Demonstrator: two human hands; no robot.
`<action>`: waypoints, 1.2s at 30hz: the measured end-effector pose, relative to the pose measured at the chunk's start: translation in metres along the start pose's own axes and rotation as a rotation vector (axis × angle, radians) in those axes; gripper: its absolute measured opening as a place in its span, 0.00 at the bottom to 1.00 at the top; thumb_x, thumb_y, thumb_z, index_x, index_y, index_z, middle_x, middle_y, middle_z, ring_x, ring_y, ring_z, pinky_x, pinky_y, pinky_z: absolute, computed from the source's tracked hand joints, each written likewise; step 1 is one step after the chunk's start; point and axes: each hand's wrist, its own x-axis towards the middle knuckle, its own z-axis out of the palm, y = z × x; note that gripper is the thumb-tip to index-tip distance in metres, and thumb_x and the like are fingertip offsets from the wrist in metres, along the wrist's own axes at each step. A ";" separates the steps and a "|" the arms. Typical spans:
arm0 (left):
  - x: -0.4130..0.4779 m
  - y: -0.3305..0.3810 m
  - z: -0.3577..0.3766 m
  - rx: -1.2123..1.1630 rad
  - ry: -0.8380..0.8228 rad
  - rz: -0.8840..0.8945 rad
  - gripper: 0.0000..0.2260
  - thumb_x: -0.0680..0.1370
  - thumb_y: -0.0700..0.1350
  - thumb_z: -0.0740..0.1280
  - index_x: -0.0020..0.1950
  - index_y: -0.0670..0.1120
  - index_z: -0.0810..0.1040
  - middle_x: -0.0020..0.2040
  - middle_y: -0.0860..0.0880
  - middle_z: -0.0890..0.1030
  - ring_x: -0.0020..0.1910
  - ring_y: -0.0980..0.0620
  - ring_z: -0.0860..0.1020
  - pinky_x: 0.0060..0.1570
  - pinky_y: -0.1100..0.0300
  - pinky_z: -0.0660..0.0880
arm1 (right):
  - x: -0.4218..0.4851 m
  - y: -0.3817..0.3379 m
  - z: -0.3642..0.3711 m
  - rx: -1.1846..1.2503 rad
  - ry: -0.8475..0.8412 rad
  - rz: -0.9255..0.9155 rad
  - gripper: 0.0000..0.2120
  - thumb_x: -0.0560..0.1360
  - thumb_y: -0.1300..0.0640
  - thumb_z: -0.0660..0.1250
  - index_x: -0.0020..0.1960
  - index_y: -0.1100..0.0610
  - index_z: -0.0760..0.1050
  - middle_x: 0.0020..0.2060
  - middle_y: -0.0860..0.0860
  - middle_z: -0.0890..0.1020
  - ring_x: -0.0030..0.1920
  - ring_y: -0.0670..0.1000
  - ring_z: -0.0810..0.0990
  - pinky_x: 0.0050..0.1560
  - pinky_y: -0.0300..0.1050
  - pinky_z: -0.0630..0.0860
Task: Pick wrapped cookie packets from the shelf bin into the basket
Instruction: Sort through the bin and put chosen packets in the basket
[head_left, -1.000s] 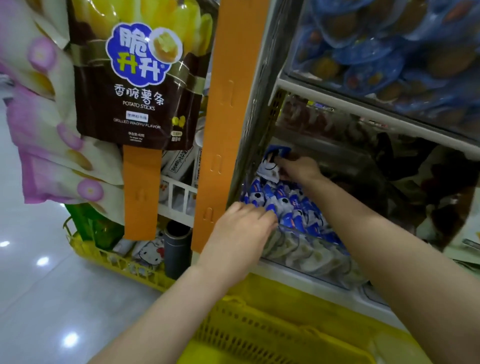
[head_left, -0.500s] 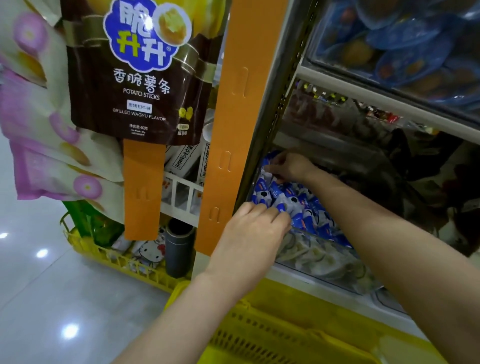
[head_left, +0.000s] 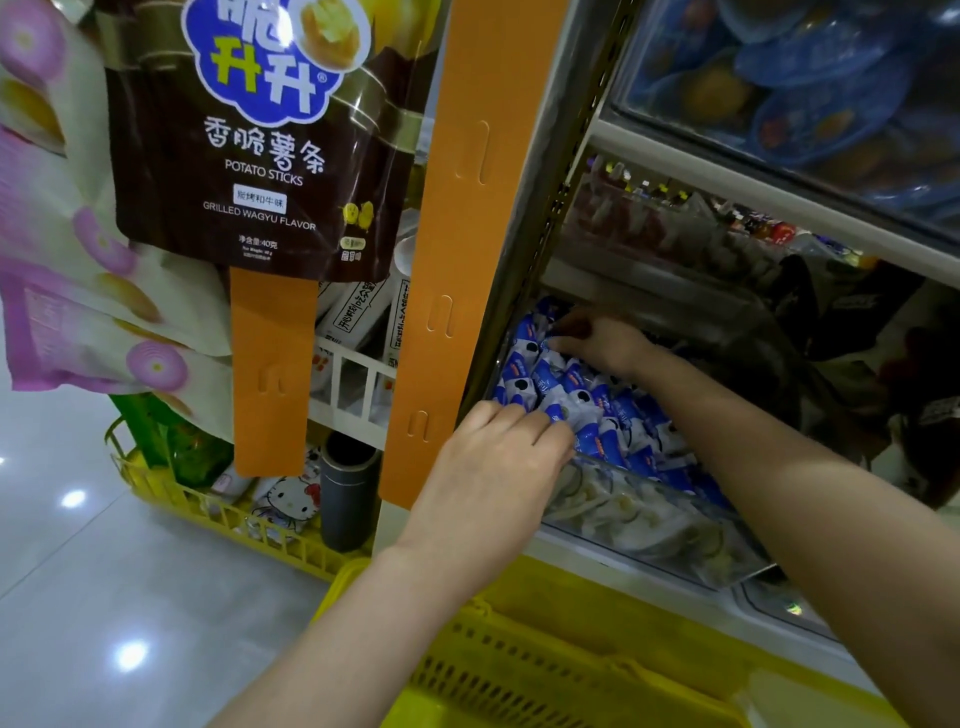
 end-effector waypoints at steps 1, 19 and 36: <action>0.000 0.000 0.000 0.001 -0.001 0.003 0.01 0.73 0.42 0.70 0.43 0.47 0.79 0.36 0.52 0.80 0.36 0.51 0.77 0.42 0.59 0.73 | 0.001 0.000 0.001 0.001 -0.008 0.008 0.19 0.76 0.51 0.66 0.64 0.59 0.72 0.60 0.57 0.77 0.55 0.52 0.75 0.39 0.35 0.67; -0.003 0.009 -0.005 -0.154 -0.080 -0.096 0.09 0.79 0.39 0.58 0.54 0.45 0.76 0.49 0.49 0.78 0.52 0.49 0.74 0.54 0.58 0.63 | -0.080 -0.022 -0.036 0.388 0.610 -0.188 0.04 0.74 0.56 0.68 0.47 0.56 0.78 0.41 0.49 0.80 0.42 0.45 0.78 0.47 0.40 0.75; -0.056 0.065 -0.026 -1.167 -0.321 -0.796 0.12 0.76 0.38 0.65 0.59 0.42 0.72 0.53 0.47 0.81 0.47 0.58 0.79 0.43 0.70 0.75 | -0.258 0.008 0.032 1.101 0.036 0.003 0.07 0.73 0.60 0.66 0.50 0.53 0.76 0.45 0.53 0.82 0.41 0.42 0.82 0.39 0.36 0.78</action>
